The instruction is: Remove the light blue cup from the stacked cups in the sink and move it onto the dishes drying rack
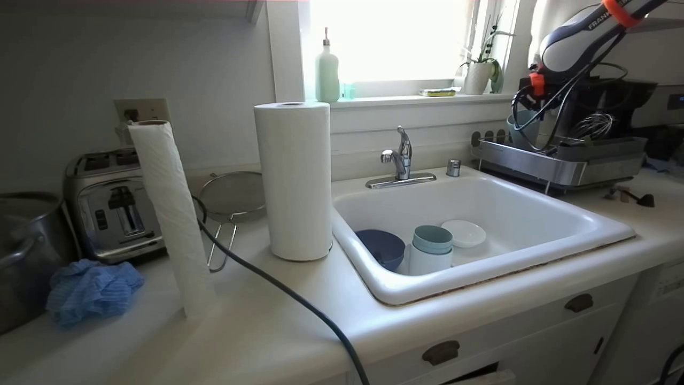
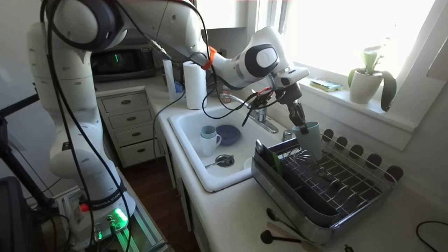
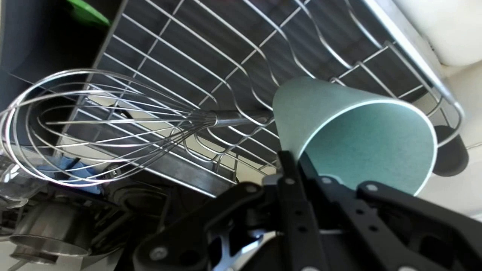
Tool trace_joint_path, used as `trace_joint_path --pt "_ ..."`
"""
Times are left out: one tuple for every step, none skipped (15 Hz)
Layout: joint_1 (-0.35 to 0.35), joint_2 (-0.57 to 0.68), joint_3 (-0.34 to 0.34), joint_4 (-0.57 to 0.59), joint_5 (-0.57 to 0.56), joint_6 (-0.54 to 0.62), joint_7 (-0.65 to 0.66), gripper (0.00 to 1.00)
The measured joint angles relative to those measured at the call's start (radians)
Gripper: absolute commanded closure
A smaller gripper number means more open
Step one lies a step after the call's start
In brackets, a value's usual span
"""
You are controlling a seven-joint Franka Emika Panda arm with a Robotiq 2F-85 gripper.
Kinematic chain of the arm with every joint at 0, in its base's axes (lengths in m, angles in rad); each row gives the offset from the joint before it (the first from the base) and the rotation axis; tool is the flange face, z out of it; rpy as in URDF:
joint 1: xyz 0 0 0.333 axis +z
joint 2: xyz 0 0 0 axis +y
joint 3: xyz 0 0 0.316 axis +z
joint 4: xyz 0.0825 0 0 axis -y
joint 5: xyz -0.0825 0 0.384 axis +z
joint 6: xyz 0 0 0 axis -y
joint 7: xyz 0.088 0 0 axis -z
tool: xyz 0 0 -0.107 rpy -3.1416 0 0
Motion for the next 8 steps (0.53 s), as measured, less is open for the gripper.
trace_joint_path --pt "0.005 0.007 -0.008 0.007 0.0 0.011 0.005 0.99" --pt "0.009 0.014 -0.016 0.012 -0.001 0.025 0.008 0.99" --pt "0.013 0.022 -0.022 0.016 -0.001 0.039 0.01 0.99" --pt "0.018 0.03 -0.027 0.017 -0.001 0.055 0.013 0.99" --pt "0.024 0.039 -0.032 0.017 -0.003 0.071 0.021 0.99" --pt "0.031 0.05 -0.037 0.017 -0.005 0.087 0.032 0.99" --pt "0.039 0.061 -0.042 0.018 -0.011 0.108 0.049 0.99" --pt "0.048 0.072 -0.049 0.018 -0.021 0.125 0.07 0.99"
